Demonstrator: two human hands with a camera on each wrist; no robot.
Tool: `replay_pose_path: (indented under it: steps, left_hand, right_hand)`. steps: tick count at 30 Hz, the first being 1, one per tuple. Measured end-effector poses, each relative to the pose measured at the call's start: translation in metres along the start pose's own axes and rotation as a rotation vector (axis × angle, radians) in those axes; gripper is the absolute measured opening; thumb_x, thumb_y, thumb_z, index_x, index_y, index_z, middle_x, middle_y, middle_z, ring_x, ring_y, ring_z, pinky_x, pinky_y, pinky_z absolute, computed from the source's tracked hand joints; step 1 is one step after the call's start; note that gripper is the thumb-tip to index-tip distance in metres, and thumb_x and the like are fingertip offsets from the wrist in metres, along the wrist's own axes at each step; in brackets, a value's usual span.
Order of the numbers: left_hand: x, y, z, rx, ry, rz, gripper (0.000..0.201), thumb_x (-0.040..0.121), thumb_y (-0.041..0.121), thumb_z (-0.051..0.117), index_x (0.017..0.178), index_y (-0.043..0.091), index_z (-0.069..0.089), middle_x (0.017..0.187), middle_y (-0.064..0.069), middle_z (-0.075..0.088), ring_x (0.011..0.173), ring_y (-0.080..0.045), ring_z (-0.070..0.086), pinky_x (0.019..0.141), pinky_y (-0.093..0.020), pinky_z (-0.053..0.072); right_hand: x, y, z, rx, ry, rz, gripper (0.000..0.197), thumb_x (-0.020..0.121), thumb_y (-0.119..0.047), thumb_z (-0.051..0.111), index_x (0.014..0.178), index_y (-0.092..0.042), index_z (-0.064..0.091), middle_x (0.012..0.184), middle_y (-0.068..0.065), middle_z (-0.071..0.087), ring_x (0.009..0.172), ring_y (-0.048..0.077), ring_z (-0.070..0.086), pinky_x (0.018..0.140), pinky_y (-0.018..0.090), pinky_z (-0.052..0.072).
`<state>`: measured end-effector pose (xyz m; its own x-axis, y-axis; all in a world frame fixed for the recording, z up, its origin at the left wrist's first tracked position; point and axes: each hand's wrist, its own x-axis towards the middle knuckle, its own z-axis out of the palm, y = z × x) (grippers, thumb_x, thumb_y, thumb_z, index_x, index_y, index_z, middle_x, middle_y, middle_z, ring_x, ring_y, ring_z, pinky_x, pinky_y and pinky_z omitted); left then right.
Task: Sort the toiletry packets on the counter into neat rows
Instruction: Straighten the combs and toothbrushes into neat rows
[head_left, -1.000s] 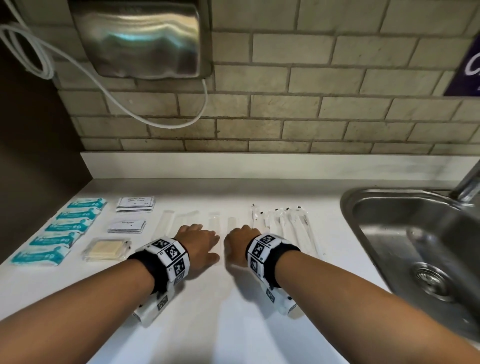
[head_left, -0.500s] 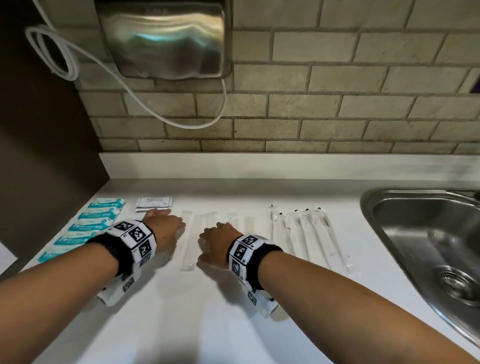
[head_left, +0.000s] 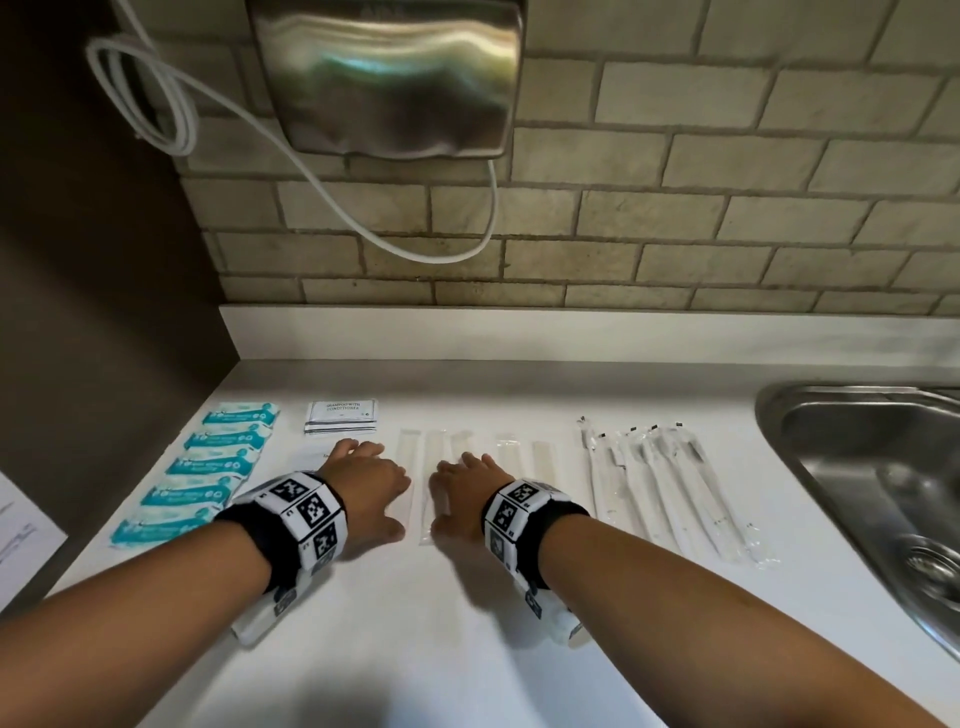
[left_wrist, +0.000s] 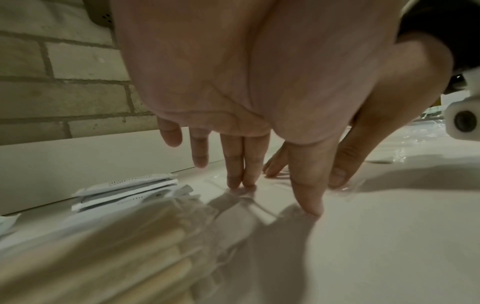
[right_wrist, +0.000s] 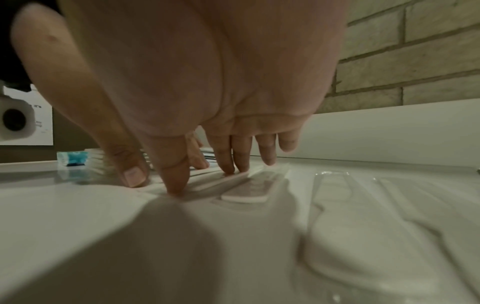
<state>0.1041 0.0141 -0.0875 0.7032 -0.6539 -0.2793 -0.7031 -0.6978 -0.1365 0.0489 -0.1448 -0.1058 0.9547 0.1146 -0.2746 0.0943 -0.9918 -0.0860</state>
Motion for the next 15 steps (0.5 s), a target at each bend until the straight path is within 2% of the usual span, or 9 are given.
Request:
replay_pose_path:
  steps: [4,6,11,15]
  left_hand:
    - [0.0036,-0.0050,0.0047,-0.017,0.033,0.006,0.036,0.072,0.063,0.054,0.083,0.028,0.054,0.120,0.010,0.060,0.140,-0.025,0.026,0.111,-0.043,0.022]
    - [0.0061,-0.0076,0.0076,-0.026,0.045,0.009,0.040,0.070,0.065,0.054,0.084,0.028,0.056,0.118,0.009,0.061,0.136,-0.024,0.030,0.108,-0.043,0.026]
    - [0.0090,-0.0084,0.0072,-0.005,0.084,0.023,0.041,0.069,0.066,0.055,0.078,0.026,0.054,0.093,0.007,0.059,0.106,-0.020,0.044,0.096,-0.038,0.033]
    - [0.0083,-0.0068,0.0047,0.006,0.068,0.016,0.041,0.071,0.064,0.055,0.078,0.024,0.055,0.090,0.007,0.060,0.099,-0.020,0.045,0.095,-0.038,0.033]
  right_hand:
    - [0.0035,-0.0042,-0.0001,0.015,0.018,0.006,0.047,0.079,-0.031,0.062,0.122,-0.014,0.056,0.134,0.005,0.049,0.134,0.029,0.034,0.117,0.042,0.018]
    - [0.0042,-0.0063,-0.0010,0.012,0.018,0.008,0.049,0.078,-0.032,0.064,0.123,-0.013,0.056,0.133,0.006,0.050,0.133,0.028,0.036,0.117,0.041,0.020]
    - [0.0015,-0.0075,-0.0032,0.048,0.020,0.011,0.046,0.081,-0.035,0.063,0.120,-0.012,0.056,0.129,0.007,0.051,0.128,0.029,0.040,0.112,0.041,0.026]
    - [-0.0013,-0.0085,-0.0038,0.064,0.020,0.024,0.045,0.082,-0.035,0.061,0.119,-0.012,0.056,0.129,0.007,0.050,0.128,0.030,0.040,0.111,0.041,0.027]
